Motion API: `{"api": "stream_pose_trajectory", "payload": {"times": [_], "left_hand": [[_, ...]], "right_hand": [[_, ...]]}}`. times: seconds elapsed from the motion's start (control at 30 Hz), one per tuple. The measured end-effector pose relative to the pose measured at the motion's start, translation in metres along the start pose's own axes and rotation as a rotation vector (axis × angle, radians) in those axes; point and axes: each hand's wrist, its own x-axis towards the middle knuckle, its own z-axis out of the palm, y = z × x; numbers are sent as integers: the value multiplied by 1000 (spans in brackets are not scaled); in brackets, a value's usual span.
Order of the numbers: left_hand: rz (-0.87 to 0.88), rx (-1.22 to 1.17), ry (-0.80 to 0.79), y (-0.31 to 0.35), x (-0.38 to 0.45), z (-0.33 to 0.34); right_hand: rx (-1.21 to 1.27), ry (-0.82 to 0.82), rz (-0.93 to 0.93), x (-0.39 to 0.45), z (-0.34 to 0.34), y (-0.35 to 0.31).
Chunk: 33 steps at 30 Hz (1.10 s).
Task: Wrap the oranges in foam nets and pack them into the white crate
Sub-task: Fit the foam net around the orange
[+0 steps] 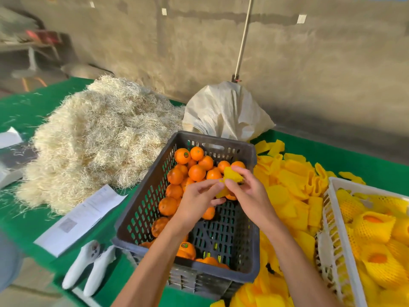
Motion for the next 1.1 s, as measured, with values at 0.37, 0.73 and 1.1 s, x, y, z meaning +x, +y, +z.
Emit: {"api": "stream_pose_trajectory", "payload": {"times": [0.37,0.73,1.1], "left_hand": [[-120,86,505,-12,26,-36],[-279,414,110,-35,80,-48],[-526,1591,-109,-141,100,-61]], "right_hand": [[-547,137,-236,16,41,11],[-859,67,281,36,54,35],[-1055,-46,360,36,62,55]]}}
